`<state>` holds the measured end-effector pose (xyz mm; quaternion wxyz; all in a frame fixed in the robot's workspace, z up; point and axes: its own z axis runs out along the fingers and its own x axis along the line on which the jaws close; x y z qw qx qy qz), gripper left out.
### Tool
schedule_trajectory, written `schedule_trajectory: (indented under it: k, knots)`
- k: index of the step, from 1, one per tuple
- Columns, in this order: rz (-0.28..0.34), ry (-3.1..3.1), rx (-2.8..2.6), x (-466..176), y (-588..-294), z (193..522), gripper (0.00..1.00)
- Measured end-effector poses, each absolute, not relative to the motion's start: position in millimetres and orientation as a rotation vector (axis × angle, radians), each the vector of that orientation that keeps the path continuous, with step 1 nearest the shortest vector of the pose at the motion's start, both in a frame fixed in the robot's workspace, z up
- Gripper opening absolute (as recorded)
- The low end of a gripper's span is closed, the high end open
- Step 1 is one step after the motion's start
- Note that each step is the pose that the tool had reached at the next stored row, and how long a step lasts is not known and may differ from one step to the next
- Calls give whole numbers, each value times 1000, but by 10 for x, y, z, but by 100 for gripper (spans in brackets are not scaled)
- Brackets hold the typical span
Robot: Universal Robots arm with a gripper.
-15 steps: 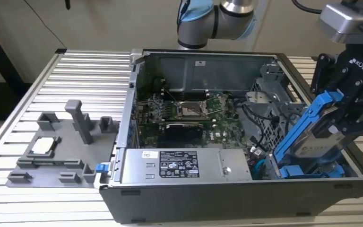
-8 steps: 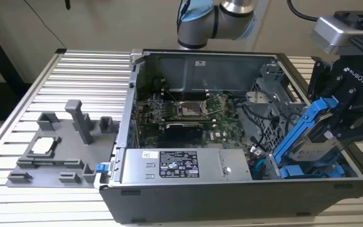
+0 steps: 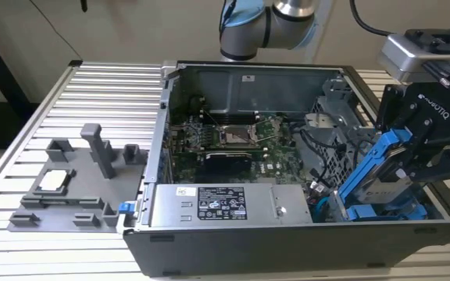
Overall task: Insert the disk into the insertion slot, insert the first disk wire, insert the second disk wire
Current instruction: 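Insert the disk into the insertion slot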
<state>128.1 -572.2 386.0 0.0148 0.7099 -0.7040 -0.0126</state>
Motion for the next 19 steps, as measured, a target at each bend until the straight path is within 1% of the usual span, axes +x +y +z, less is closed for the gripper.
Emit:
schedule_trajectory:
  k: [9,10,12,16,19]
  knots:
    - [-35,-2193,2212,1281,-5722,3702,33]
    - [-34,-2193,2212,1281,-5722,3701,34]
    - [-33,-2194,2213,1281,-5722,3702,47]
    - [-32,-2194,2212,1280,-5722,3839,47]
    - [-18,-2203,2222,1277,-5722,3842,47]
